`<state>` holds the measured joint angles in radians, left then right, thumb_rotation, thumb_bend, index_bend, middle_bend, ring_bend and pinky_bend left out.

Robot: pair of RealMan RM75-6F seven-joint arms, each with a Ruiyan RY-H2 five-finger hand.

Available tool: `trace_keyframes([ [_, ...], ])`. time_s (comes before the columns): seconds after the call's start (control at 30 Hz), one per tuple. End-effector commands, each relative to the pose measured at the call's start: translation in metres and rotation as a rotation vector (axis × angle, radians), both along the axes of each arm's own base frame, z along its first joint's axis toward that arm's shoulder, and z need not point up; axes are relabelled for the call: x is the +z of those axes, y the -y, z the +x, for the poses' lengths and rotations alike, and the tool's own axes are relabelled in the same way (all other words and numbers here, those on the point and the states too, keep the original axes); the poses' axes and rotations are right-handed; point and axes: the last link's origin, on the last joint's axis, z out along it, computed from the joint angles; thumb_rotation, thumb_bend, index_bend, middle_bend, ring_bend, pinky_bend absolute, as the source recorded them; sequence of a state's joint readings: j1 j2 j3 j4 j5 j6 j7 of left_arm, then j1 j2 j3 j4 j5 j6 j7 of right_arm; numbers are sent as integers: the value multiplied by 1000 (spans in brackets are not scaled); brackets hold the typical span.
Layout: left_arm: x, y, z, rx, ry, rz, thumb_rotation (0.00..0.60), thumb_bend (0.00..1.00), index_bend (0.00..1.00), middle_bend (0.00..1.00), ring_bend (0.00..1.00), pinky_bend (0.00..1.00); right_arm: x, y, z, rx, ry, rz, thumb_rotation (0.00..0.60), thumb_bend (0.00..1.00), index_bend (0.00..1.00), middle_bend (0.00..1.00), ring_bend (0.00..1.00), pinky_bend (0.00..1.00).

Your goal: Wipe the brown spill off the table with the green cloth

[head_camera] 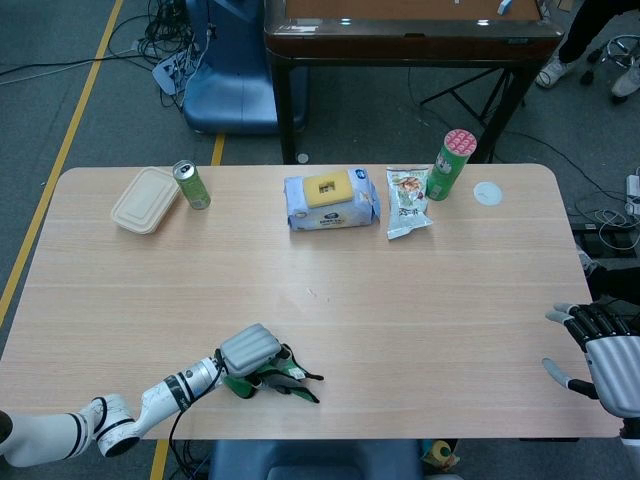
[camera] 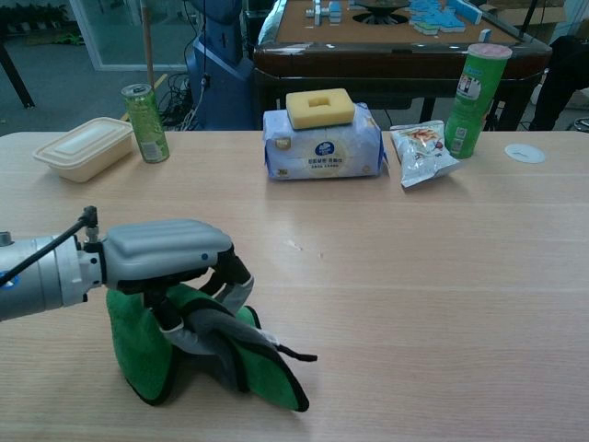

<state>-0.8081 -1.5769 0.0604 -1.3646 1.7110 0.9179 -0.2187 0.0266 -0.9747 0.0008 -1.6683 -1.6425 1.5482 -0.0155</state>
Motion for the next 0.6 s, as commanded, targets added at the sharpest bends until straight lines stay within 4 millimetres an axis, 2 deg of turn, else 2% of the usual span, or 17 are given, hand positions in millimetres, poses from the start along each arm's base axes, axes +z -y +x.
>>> trace_keyframes([
  [0.03,-17,2,3,-33,-38,-17,600,193,636,689,650,909,0,0,0,0,-1,1,600,288,292,262,215,169],
  [0.27,-33,-7,4,-56,-100,9,600,193,630,683,645,904,1,0,-1,-5,-1,-2,600,288,291,261,215,169],
  [0.6,-40,-32,-4,-67,-160,141,600,193,611,671,638,904,2,-1,-3,-7,3,-6,600,289,291,261,214,169],
])
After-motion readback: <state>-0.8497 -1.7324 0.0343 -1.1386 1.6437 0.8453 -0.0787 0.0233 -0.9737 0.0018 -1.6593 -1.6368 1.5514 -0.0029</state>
